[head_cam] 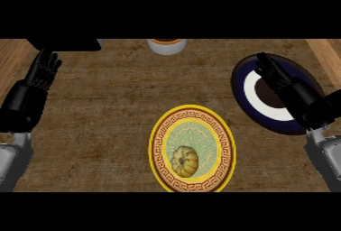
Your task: Pick the squash from the plate and place it in the plate
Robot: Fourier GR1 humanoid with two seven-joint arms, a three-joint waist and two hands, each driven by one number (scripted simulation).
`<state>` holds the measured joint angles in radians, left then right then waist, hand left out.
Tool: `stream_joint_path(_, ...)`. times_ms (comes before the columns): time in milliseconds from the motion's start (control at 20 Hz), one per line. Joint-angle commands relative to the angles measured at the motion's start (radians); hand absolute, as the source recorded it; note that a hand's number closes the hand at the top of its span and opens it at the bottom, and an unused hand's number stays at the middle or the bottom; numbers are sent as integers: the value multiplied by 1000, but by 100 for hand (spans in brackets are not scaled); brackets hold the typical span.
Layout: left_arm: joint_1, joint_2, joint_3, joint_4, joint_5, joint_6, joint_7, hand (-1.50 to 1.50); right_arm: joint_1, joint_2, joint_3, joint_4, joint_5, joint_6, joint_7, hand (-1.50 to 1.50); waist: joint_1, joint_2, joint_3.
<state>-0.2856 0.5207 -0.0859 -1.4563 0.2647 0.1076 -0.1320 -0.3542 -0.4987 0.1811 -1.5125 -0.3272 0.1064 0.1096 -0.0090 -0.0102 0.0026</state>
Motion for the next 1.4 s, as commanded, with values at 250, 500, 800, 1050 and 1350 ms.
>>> stream_joint_path(250,131,-123,-89,137,-36,109,189,0,-125,182,396,-108,210,-45,297,150,73,16,-10)
stream_joint_path(500,156,-142,-98,162,-17,100,211,0,-294,-165,545,-194,757,33,221,150,46,-18,-16)
stream_joint_path(800,227,-204,-143,100,-76,202,228,0,78,144,516,-140,573,-277,57,-150,18,12,0)
stream_joint_path(1050,205,-204,-139,90,-96,203,256,0,-40,87,658,-147,714,-54,177,-150,15,9,-3)
stream_joint_path(1350,159,-216,-130,121,-102,213,282,0,-247,75,730,-176,874,154,420,-150,9,7,-5)
